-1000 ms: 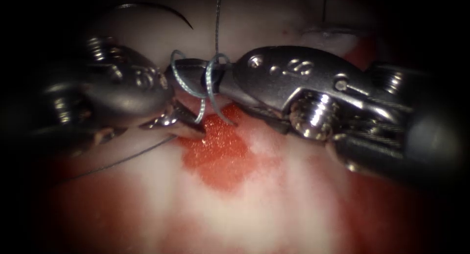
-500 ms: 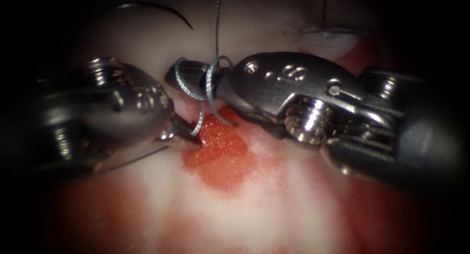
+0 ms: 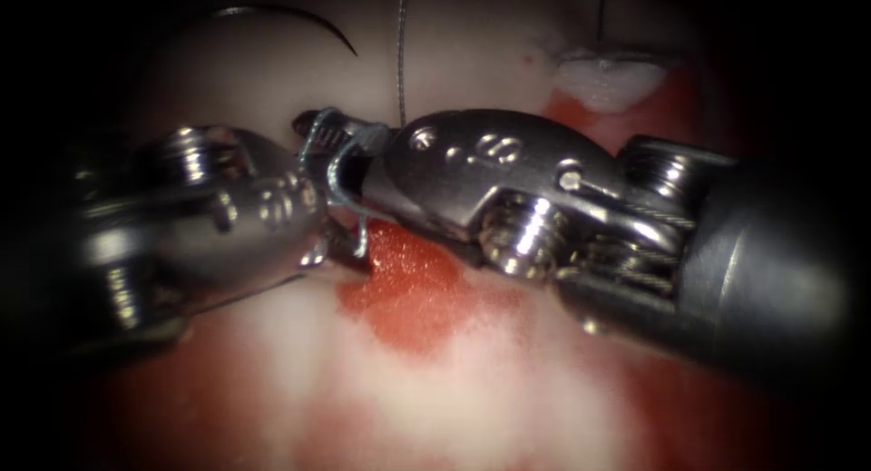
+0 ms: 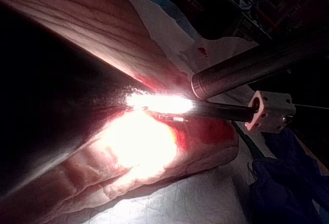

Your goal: Wound Closure

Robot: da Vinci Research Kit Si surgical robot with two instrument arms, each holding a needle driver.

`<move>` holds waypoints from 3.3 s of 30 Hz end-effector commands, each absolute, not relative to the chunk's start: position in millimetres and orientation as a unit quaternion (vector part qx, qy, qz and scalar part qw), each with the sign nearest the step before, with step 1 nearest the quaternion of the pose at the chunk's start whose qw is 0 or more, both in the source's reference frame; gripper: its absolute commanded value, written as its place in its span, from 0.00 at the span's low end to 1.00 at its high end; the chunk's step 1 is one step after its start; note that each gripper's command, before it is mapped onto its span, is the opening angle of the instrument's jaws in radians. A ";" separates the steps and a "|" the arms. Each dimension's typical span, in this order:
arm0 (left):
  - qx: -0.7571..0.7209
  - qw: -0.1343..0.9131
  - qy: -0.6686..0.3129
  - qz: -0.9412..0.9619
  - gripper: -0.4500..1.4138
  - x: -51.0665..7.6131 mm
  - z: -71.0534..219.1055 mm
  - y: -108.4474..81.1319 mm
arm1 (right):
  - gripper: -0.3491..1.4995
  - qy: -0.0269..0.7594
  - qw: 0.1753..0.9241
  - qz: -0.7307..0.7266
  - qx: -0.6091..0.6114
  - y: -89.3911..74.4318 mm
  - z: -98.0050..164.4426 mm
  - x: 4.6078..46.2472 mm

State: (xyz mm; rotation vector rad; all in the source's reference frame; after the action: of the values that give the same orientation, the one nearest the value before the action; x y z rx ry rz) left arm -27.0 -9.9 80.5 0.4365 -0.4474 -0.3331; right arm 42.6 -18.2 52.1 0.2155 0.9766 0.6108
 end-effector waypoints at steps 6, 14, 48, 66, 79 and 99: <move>0.205 0.940 -0.220 -0.158 0.00 -27.7 80.0 -8.8 | 0.50 0.463 0.831 0.292 0.099 -17.1 51.7 44.2; 0.205 0.941 -0.219 -0.157 0.00 -27.6 80.1 -8.9 | 0.30 0.463 0.831 0.292 0.099 -17.0 51.7 44.0; 0.180 0.962 -0.156 -0.132 0.00 -24.0 81.0 -8.3 | 0.40 0.409 0.834 0.368 0.042 -17.1 52.2 40.8; 0.129 0.959 -0.126 -0.218 0.00 -19.7 79.5 -4.7 | 0.40 0.403 0.835 0.375 0.024 -18.2 52.8 39.7; 0.132 0.956 -0.115 -0.234 0.00 -21.1 79.9 -5.1 | 0.44 0.386 0.825 0.413 -0.004 -18.5 53.0 39.1; 0.137 0.954 -0.118 -0.238 0.00 -20.7 79.4 -4.6 | 0.44 0.376 0.810 0.450 0.009 -18.8 54.5 39.6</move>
State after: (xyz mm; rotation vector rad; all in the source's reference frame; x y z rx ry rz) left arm -20.2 -5.7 79.7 0.2836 -0.2335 -0.4824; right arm 38.5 -19.8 55.1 0.0202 0.7957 0.9603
